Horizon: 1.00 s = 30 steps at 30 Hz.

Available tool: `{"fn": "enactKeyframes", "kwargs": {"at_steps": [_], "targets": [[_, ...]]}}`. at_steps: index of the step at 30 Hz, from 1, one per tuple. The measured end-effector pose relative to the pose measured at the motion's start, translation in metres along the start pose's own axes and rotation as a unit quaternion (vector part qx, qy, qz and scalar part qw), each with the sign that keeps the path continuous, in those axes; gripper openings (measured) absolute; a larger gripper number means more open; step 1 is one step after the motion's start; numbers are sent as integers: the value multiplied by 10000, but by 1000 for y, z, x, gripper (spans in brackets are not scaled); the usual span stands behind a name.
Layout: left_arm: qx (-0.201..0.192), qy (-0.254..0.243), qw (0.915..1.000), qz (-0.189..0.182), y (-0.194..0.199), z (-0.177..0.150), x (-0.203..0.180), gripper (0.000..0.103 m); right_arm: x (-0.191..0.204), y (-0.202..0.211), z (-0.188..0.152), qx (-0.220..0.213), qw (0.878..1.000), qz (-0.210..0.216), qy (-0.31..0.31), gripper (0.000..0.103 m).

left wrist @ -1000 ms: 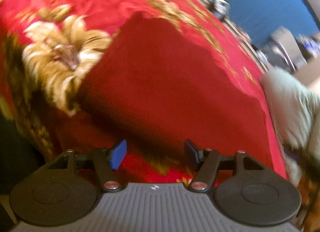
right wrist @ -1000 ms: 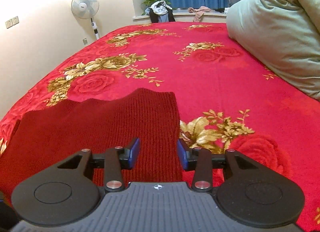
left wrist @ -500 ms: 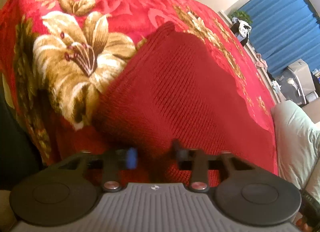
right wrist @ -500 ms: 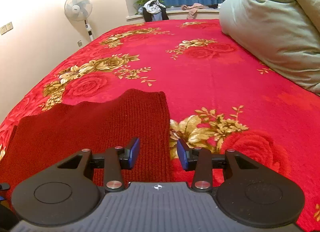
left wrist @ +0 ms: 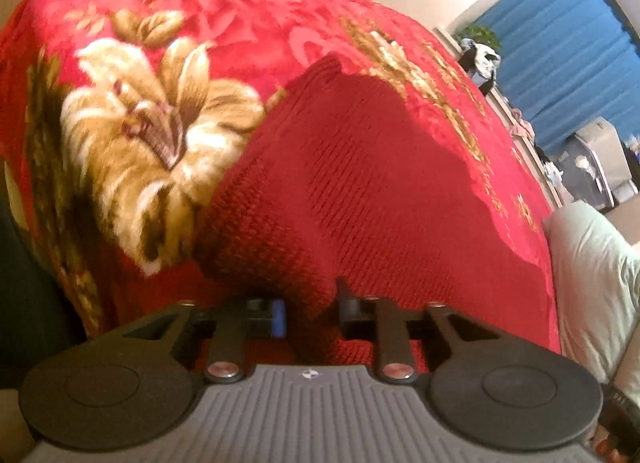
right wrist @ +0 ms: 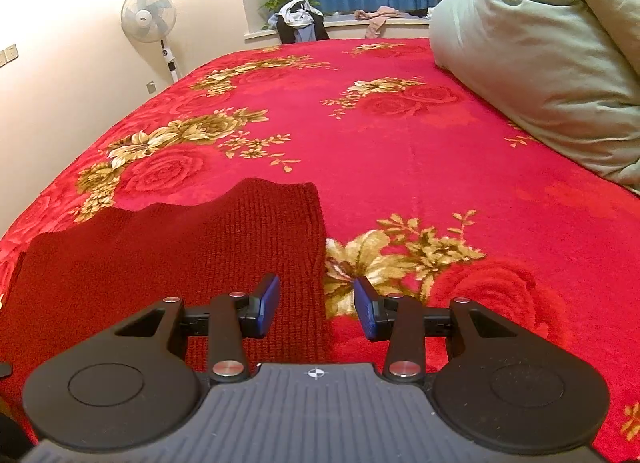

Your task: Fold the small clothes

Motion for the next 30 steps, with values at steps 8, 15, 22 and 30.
{"fn": "enactKeyframes", "kwargs": {"at_steps": [8, 15, 22, 30], "targets": [[-1135, -1559, 9810, 223, 58, 13, -101, 16, -9, 10, 9, -187, 9998, -87, -46, 43], [-1590, -3515, 9192, -790, 87, -53, -244, 16, -29, 11, 17, -331, 9990, -168, -259, 43], [-1115, -5269, 8329, -1271, 50, -173, -306, 25, -52, 16, 21, -451, 9972, -283, -530, 42], [-231, -5224, 8231, -2218, 52, -159, -266, 49, -44, 17, 17, -504, 9943, 440, -835, 44]]}}
Point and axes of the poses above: each gripper's, at about its wrist camera, not at the fingertips, and y roughly against the way its jaws point, x to its left, z to its top, the point moved 8 cm from there along -y, roughly the way its jaws point, and after that the axes turned 11 degrees about z, right-handed, at the moved point
